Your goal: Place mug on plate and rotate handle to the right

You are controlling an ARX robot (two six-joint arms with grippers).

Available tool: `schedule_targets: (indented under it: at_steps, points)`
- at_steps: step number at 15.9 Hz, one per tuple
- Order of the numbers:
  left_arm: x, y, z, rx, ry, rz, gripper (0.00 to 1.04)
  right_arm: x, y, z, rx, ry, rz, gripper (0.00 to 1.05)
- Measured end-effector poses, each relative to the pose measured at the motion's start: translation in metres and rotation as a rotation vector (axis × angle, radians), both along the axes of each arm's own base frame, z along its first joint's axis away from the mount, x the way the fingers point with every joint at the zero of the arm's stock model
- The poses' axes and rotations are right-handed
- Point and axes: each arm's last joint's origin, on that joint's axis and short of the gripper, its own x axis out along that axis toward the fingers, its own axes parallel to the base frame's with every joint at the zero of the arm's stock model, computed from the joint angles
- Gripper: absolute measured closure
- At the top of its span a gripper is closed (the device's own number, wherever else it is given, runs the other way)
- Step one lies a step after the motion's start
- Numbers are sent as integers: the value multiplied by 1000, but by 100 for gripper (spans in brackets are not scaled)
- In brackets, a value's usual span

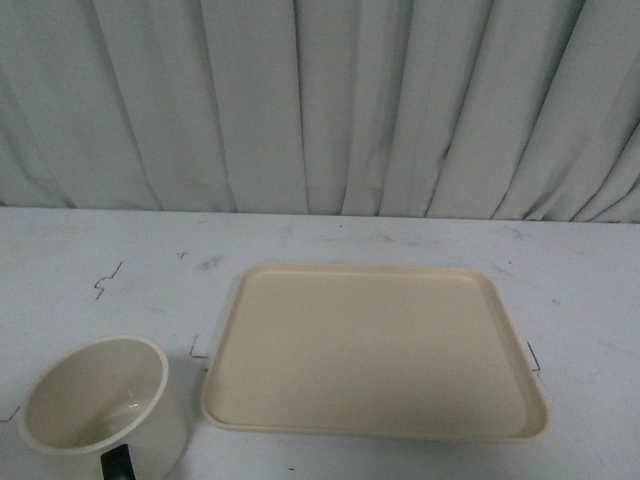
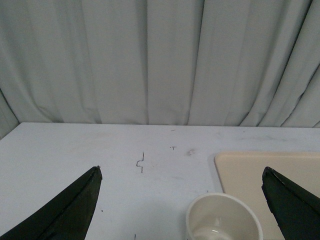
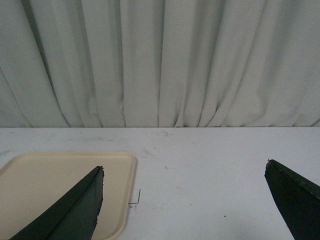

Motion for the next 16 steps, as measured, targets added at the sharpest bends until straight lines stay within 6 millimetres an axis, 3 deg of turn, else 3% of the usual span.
schedule_targets:
  at_steps: [16]
  points:
    - [0, 0, 0, 0, 0, 0, 7, 0, 0, 0, 0, 0, 0, 6]
